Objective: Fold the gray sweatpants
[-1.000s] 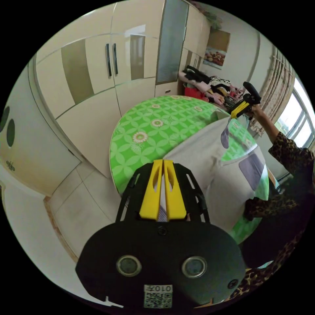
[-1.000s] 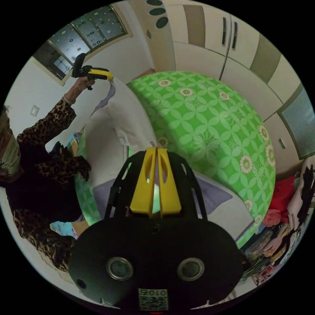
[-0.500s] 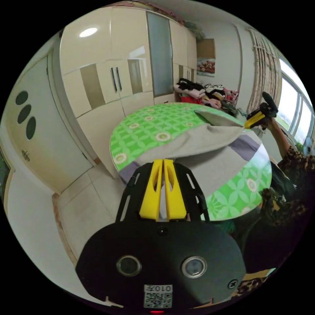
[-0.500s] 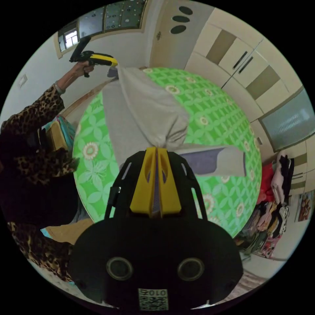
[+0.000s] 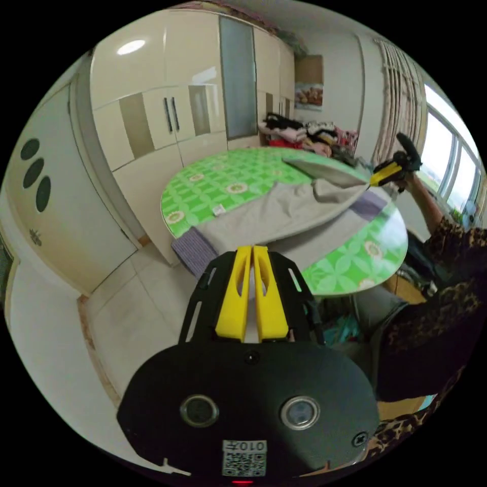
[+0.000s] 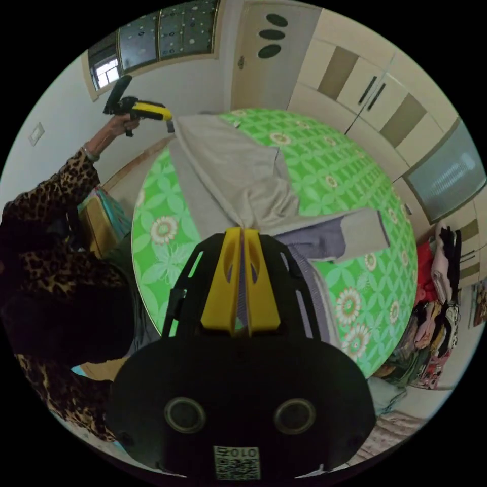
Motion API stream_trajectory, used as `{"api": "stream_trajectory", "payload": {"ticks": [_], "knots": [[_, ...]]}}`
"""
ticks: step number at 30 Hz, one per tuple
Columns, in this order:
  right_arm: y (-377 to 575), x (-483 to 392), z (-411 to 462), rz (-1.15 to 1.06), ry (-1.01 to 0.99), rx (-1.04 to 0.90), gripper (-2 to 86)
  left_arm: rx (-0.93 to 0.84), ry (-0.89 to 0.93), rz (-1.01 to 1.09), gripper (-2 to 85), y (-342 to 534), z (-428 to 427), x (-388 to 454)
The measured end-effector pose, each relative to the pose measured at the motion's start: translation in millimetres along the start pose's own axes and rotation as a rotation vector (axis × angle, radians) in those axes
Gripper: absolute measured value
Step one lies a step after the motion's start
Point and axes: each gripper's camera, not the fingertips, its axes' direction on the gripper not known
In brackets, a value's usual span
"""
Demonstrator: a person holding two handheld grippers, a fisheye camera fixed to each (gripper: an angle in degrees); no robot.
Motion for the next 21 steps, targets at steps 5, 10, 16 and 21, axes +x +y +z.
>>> {"api": "stream_trajectory", "payload": {"ticks": [5,10,16,21], "knots": [[3,-12,62,-0.054,0.017,-0.199,2.5,-0.134,0.013,0.039,-0.3,45,27,1],[11,14,51,0.039,-0.033,-0.089,2.4,-0.044,0.059,-0.046,-0.3,77,17,-19],[14,42,16,0.085,-0.044,0.043,2.6,0.061,0.049,0.005,-0.3,79,-17,-27],[18,44,74,0.032,-0.075,-0.151,3.2,-0.101,0.128,0.007,-0.2,122,29,-37]]}}
